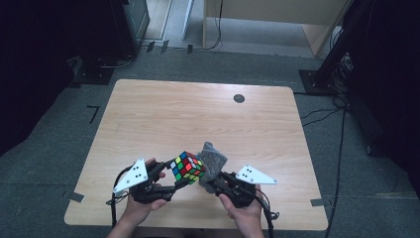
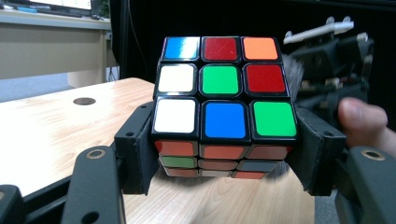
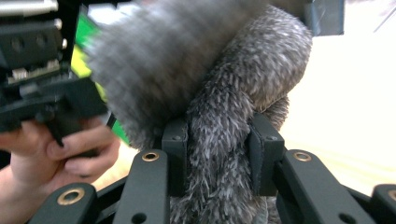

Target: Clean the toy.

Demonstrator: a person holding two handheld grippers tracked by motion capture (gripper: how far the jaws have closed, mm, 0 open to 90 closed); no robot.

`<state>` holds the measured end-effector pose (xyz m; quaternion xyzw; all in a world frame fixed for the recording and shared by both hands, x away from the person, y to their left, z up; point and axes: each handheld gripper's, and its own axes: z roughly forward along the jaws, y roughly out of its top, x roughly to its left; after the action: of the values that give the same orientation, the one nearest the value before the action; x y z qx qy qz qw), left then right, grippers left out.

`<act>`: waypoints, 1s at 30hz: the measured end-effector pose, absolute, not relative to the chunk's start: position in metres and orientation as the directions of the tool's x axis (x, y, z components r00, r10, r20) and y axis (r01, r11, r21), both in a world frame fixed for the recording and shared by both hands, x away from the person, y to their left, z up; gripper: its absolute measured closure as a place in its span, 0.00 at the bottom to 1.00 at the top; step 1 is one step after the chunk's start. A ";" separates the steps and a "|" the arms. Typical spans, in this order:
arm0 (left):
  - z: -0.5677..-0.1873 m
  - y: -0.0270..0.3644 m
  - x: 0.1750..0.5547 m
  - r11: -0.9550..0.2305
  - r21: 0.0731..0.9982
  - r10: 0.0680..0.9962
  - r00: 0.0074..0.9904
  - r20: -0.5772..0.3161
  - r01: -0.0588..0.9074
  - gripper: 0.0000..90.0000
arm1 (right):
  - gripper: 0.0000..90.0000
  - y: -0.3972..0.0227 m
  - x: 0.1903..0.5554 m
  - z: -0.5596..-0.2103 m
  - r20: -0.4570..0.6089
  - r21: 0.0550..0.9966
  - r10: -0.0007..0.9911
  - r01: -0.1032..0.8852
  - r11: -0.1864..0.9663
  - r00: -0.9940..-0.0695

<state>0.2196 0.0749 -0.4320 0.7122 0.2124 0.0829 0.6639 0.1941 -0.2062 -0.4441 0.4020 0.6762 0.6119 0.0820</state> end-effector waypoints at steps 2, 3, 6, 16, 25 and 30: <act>-0.432 0.074 0.219 -0.030 0.981 0.411 0.898 -0.161 0.190 0.38 | 0.73 -0.197 0.193 -0.450 0.378 0.885 0.626 0.465 -0.027 -0.682; -0.432 0.074 0.219 -0.030 0.982 0.411 0.898 -0.160 0.189 0.38 | 0.73 -0.188 0.192 -0.455 0.364 0.880 0.611 0.474 0.022 -0.703; -0.431 0.075 0.219 -0.028 0.982 0.414 0.896 -0.159 0.187 0.38 | 0.73 -0.183 0.191 -0.456 0.342 0.881 0.611 0.469 0.054 -0.714; -0.430 0.075 0.219 -0.034 0.983 0.418 0.896 -0.150 0.180 0.38 | 0.73 -0.200 0.192 -0.447 0.368 0.893 0.639 0.449 -0.039 -0.676; -0.430 0.076 0.219 -0.038 0.983 0.419 0.896 -0.145 0.177 0.38 | 0.73 -0.201 0.193 -0.446 0.367 0.895 0.644 0.445 -0.046 -0.672; -0.431 0.075 0.219 -0.039 0.983 0.419 0.896 -0.146 0.179 0.38 | 0.73 -0.202 0.193 -0.446 0.367 0.893 0.651 0.447 -0.048 -0.664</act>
<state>0.2189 0.0747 -0.4307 0.7152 0.2089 0.0907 0.6608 0.1927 -0.2024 -0.4462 0.4009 0.6847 0.6028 0.0847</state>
